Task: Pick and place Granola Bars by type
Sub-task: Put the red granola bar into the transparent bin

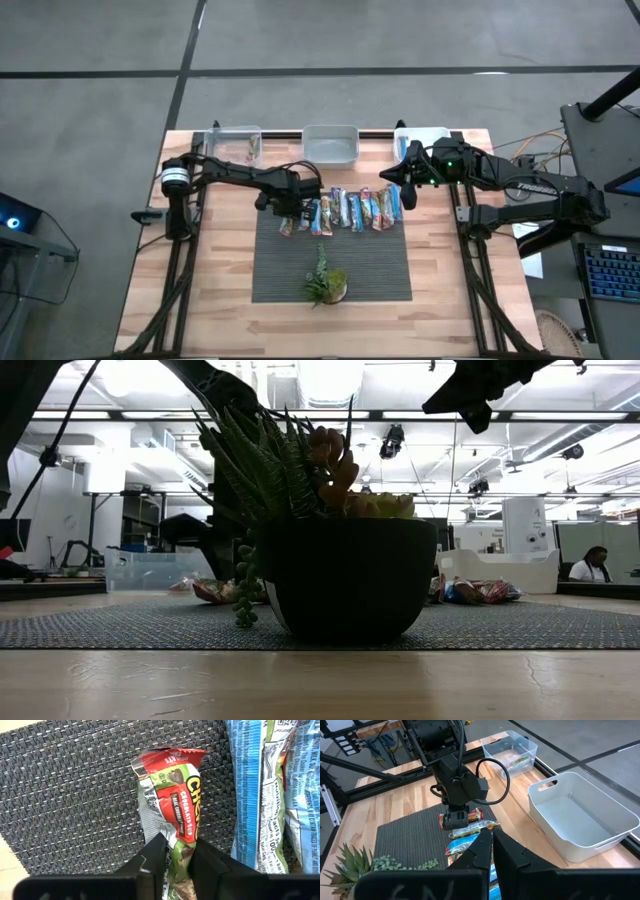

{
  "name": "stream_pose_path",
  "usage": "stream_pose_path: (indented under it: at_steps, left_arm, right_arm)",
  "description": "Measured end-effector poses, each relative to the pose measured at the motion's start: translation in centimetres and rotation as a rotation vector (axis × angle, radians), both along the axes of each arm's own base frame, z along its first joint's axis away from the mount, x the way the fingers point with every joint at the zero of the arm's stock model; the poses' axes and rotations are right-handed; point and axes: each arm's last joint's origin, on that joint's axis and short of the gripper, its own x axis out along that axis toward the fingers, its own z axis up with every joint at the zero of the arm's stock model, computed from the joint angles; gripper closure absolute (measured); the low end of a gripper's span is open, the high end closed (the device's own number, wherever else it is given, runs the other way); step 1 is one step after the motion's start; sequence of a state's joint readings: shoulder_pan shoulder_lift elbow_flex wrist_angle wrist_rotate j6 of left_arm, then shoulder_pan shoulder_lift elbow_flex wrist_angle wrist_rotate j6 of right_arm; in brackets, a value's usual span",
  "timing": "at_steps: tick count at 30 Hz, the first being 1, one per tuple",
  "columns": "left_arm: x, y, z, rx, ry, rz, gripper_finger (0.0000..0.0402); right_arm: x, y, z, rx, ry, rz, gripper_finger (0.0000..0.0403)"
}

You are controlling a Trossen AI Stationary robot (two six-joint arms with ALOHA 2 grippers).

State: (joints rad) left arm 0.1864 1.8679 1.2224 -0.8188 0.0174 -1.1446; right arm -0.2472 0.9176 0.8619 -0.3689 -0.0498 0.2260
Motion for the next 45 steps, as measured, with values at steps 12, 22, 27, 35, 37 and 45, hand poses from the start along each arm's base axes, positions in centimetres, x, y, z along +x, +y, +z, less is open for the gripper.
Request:
stream_pose_path:
  at_steps: [12,22,27,35,37,45]
  left_arm:
    - [0.6,0.1,1.9,-0.015,-0.008,-0.058,0.0344]
    - [1.4,1.8,7.1,0.082,0.019,-0.131,0.0344]
    - [1.7,3.4,10.1,0.147,-0.014,-0.139,0.0344]
    - [1.6,5.2,13.8,0.244,-0.055,-0.137,0.0344]
    - [1.5,5.5,14.4,0.257,-0.057,-0.145,0.0344]
    - [0.3,6.3,16.3,0.312,-0.024,-0.132,0.0344]
  right_arm:
    - [0.0,0.0,0.0,0.001,0.0,-0.001,0.0394]
    - [0.0,0.0,0.0,0.001,-0.001,-0.001,0.0394]
    - [0.0,0.0,0.0,0.001,-0.001,-0.001,0.0394]
    - [0.0,0.0,0.0,0.001,-0.002,-0.001,0.0394]
    - [0.0,0.0,0.0,0.001,-0.002,-0.001,0.0394]
    - [0.0,0.0,0.0,0.001,-0.002,-0.001,0.0394]
